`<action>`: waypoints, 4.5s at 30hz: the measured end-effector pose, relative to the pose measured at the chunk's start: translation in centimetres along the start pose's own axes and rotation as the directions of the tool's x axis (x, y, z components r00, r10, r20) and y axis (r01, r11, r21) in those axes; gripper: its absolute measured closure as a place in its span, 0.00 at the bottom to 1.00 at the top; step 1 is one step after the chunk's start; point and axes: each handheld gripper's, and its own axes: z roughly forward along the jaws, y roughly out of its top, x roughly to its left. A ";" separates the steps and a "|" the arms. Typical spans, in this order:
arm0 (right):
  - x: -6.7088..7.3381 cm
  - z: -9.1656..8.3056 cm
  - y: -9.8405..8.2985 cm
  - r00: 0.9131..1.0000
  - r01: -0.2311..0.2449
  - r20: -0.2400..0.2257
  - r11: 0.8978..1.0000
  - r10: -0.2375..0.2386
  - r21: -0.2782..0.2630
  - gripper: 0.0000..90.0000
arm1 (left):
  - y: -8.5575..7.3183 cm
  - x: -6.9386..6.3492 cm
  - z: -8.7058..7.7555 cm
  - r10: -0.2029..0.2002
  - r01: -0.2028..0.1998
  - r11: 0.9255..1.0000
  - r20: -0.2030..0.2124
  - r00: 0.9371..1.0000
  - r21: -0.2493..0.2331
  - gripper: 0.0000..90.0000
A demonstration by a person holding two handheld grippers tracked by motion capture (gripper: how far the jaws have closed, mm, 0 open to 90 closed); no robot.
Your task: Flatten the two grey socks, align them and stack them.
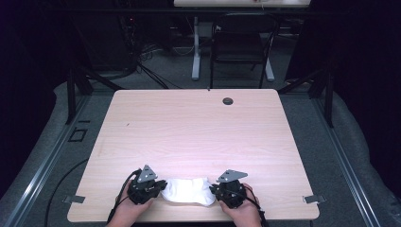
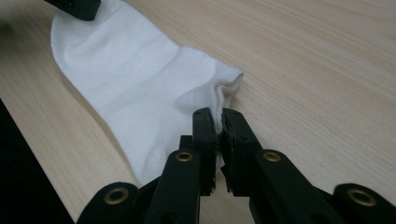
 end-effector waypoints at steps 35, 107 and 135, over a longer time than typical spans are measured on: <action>1.0 1.4 0.1 0.996 0.074 -0.051 0.997 -0.076 -0.035 0.69 | -0.4 -1.1 0.2 0.040 -0.039 0.999 0.056 0.998 -0.017 0.60; -3.0 1.1 4.1 0.998 0.055 0.040 0.995 -0.052 -0.082 0.53 | 2.8 2.4 0.7 -0.022 0.024 0.990 0.013 1.000 -0.141 0.53; -3.2 -1.0 -0.5 0.995 0.014 0.100 0.998 -0.008 -0.065 0.16 | -0.3 2.2 -1.4 0.046 -0.047 0.993 -0.005 0.999 -0.105 0.41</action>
